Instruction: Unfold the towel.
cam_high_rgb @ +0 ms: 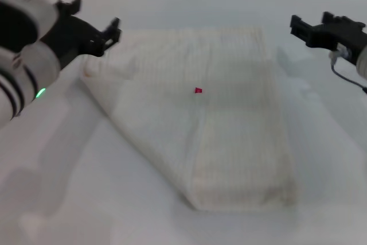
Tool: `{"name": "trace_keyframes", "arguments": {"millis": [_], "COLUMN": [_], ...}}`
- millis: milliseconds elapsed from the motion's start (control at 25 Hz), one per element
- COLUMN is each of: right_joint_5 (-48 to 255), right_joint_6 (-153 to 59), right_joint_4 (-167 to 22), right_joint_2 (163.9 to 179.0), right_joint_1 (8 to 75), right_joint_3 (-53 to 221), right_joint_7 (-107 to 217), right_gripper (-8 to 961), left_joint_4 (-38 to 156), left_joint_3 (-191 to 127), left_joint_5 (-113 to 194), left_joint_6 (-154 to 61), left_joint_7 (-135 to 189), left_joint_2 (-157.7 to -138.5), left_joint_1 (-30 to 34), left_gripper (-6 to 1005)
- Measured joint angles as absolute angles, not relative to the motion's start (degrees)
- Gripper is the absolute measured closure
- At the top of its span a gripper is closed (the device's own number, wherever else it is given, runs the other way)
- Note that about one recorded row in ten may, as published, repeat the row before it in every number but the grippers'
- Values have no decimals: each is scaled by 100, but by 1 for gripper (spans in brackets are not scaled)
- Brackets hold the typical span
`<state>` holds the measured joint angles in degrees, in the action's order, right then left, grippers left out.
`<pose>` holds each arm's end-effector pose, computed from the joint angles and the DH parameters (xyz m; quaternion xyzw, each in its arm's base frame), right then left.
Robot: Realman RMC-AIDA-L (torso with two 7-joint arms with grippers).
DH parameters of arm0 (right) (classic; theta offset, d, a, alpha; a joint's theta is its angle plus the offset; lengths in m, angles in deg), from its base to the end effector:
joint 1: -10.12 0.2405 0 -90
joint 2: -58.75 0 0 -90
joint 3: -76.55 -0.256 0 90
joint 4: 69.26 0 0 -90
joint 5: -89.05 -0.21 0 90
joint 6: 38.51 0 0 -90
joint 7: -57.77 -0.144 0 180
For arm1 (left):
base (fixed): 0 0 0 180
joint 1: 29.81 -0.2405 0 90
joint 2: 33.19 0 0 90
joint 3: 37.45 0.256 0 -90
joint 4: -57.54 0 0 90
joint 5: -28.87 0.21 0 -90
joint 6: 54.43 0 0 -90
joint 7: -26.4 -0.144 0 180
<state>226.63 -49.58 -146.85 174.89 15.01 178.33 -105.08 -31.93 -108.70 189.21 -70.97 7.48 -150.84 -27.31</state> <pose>0.2480 0.3502 0.0072 -0.7562 0.3835 0.1866 0.4963 -0.1915 0.3335 -0.0083 -0.8382 -0.1948 -0.1026 0.4989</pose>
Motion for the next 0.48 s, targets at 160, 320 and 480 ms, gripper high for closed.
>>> {"name": "trace_keyframes", "arguments": {"millis": [160, 320, 480], "right_joint_5": [22679, 22960, 23586], "right_joint_6": [-7603, -8973, -9649], "right_joint_4": [-14675, -13911, -13174], "right_joint_2": [17764, 17732, 17740], "right_joint_1": [2473, 3604, 4528], "right_joint_3": [16352, 15399, 14811], "right_joint_7": [-9961, -9949, -9952], "right_gripper": [239, 444, 613], "left_joint_4": [-3659, -3680, -3457], "left_joint_3": [-11057, -11092, -11271], "left_joint_5": [18881, 18814, 18101], "left_joint_6": [-9071, -9791, -10693], "left_joint_7": [672, 649, 209], "left_joint_2": [-15111, -15120, -15133], "left_joint_1": [-2044, -1639, -1091], "left_gripper": [229, 228, 227]}}
